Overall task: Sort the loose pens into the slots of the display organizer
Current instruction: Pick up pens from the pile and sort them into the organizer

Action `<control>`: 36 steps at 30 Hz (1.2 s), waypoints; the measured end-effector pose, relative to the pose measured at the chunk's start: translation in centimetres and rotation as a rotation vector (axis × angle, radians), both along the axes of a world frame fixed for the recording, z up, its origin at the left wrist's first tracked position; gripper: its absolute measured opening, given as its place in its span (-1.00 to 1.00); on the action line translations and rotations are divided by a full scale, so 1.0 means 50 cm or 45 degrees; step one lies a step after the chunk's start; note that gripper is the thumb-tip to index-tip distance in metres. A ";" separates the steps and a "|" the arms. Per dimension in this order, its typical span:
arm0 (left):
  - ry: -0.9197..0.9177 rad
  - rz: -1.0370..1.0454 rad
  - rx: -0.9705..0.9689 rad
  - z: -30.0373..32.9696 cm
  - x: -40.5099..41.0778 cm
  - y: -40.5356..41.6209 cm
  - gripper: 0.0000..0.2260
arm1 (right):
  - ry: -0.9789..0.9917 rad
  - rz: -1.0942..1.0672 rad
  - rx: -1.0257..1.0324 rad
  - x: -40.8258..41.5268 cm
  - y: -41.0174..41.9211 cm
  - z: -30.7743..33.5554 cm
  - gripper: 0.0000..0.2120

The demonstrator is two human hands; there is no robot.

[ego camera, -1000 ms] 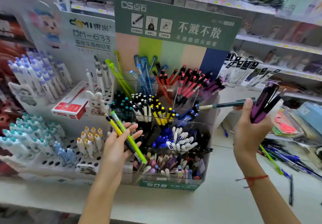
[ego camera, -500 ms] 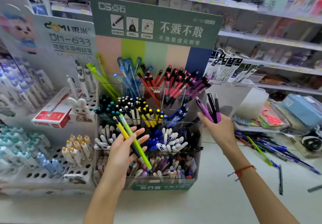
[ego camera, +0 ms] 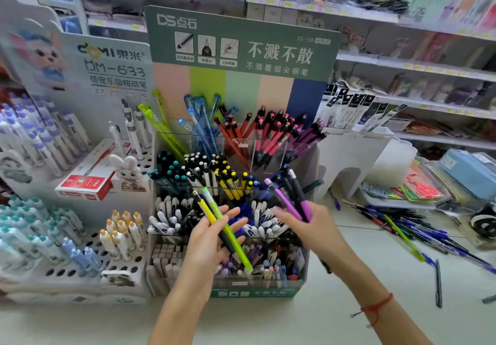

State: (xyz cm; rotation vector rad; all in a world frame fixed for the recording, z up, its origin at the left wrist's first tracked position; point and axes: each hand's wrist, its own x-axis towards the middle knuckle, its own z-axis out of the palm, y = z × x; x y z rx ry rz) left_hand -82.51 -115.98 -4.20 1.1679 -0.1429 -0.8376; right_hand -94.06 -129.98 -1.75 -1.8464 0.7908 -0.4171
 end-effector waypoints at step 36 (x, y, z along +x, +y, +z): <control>-0.054 -0.128 0.150 -0.029 -0.038 -0.010 -0.72 | 0.072 0.347 0.555 -0.038 0.066 -0.044 -0.74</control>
